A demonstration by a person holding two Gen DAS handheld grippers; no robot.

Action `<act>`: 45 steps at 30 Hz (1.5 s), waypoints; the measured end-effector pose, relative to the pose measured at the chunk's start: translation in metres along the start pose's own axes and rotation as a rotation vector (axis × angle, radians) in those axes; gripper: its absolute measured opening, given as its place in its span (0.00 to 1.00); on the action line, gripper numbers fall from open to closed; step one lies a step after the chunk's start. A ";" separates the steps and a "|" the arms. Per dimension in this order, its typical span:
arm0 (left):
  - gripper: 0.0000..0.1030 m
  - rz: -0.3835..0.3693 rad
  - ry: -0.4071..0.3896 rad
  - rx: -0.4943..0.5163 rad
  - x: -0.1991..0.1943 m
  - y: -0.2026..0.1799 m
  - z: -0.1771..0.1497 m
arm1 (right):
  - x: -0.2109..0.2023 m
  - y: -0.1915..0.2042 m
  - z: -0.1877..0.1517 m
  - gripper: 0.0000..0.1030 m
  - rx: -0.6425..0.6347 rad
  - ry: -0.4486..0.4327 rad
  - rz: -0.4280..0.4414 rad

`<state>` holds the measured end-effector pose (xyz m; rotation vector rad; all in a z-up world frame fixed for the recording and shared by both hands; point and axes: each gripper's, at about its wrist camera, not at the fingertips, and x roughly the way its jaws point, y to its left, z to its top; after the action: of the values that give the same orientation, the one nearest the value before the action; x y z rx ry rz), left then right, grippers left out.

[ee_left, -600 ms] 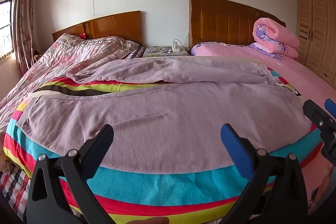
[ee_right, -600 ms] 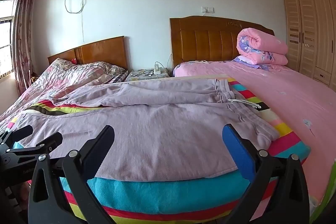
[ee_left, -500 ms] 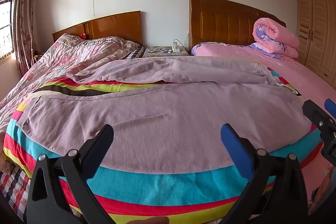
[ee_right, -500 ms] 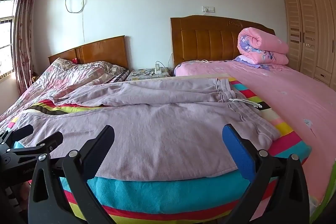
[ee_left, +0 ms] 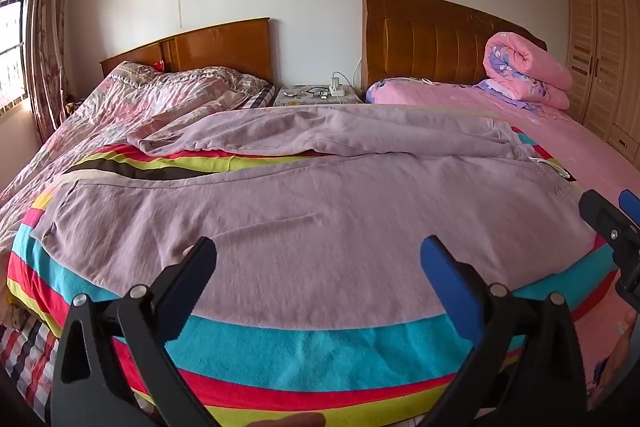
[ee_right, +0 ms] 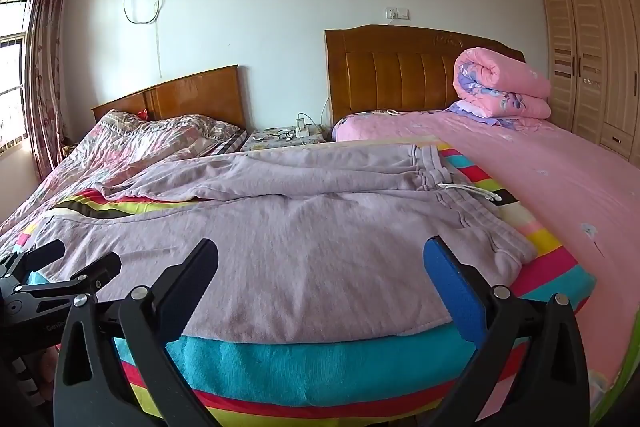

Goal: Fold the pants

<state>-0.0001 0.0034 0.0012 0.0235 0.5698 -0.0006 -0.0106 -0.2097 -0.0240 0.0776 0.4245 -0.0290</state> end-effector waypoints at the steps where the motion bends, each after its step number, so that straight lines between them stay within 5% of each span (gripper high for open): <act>1: 0.99 -0.001 0.000 0.001 0.000 -0.001 -0.001 | 0.000 0.000 0.000 0.96 0.001 0.001 0.000; 45: 0.99 0.001 0.020 -0.007 0.004 0.001 -0.008 | 0.005 -0.003 -0.008 0.96 0.021 0.026 0.009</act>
<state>-0.0011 0.0044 -0.0071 0.0172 0.5902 0.0028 -0.0093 -0.2121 -0.0332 0.1006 0.4499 -0.0235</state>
